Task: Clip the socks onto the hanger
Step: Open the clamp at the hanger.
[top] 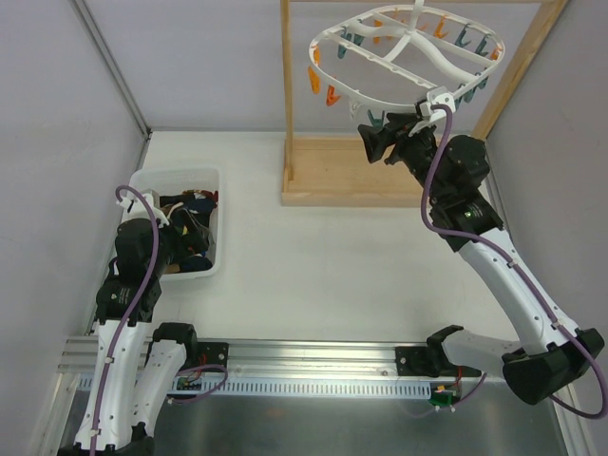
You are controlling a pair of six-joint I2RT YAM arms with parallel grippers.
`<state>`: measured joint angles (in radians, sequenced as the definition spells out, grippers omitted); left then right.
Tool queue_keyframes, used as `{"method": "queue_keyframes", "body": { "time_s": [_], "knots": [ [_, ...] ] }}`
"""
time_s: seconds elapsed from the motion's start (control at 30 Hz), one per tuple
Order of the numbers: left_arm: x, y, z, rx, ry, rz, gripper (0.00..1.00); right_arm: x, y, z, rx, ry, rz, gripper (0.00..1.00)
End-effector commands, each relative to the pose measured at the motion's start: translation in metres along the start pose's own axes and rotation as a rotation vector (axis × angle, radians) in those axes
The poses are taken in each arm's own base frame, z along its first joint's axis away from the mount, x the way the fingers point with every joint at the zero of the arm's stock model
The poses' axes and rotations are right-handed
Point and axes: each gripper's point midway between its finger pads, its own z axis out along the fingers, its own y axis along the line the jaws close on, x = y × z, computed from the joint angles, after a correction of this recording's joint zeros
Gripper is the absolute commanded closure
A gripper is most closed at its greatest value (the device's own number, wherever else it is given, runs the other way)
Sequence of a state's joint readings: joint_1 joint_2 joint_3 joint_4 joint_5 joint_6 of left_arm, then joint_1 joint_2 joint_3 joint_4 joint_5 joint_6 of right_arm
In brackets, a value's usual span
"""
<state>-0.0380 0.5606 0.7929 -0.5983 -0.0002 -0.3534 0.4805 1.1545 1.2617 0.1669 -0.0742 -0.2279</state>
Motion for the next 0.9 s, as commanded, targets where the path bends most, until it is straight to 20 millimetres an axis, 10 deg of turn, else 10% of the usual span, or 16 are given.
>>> {"method": "queue_keyframes", "body": {
  "time_s": [0.0, 0.43, 0.7, 0.87],
  "knots": [
    [-0.007, -0.006, -0.001, 0.033, -0.031, 0.015, 0.01, -0.052, 0.001, 0.0, 0.032, -0.139, 0.003, 0.3],
    [-0.006, -0.011, -0.003, 0.065, -0.03, 0.025, 0.01, -0.057, -0.002, -0.003, 0.072, -0.125, 0.027, 0.61],
    [-0.021, -0.079, -0.029, 0.445, -0.051, 0.051, 0.01, -0.043, -0.003, -0.017, 0.082, -0.04, 0.037, 0.69],
    [-0.069, -0.141, -0.062, 0.76, -0.161, 0.027, 0.02, -0.034, -0.008, -0.018, 0.097, -0.013, 0.065, 0.7]
  ]
}}
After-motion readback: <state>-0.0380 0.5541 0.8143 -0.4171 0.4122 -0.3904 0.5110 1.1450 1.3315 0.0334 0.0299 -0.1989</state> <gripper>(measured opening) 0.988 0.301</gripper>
